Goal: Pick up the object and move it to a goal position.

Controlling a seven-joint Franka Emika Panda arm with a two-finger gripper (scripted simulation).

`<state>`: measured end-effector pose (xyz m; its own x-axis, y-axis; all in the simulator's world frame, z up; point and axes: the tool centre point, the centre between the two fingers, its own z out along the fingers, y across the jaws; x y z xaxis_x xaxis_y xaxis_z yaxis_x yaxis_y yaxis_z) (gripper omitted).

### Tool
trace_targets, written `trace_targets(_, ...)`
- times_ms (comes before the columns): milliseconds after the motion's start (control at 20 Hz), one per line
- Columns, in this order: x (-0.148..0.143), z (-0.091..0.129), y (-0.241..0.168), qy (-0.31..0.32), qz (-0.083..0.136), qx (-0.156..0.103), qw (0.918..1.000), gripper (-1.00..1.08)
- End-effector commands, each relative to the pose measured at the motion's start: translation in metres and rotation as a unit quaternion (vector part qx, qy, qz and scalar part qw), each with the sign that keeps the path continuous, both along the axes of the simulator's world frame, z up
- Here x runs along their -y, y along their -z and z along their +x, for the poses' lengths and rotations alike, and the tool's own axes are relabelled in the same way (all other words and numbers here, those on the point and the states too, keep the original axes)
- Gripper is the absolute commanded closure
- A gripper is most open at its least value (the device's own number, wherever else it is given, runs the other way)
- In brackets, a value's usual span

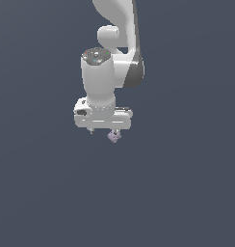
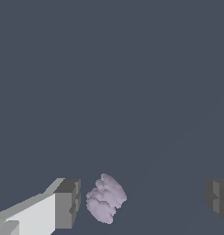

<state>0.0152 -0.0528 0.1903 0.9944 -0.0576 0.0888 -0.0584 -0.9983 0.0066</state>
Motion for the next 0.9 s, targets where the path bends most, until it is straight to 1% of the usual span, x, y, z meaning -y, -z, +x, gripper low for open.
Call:
trace_targets(0,-0.001,-0.003,0.005,-0.014,-0.001,-0.002,0.9999,-0.92)
trace_targets(250,-0.005,-0.012,0.018,-0.058,-0.005,-0.008,0.9983,-0.92)
trace_targets(450,-0.009,-0.022,0.032,-0.107,-0.008,-0.014,0.9941,-0.92)
trace_targets(650,-0.015,-0.035,0.049,-0.166,-0.011,-0.022,0.9857,-0.92)
trace_targets(850,-0.021,-0.049,0.066,-0.227,-0.013,-0.029,0.9735,-0.92)
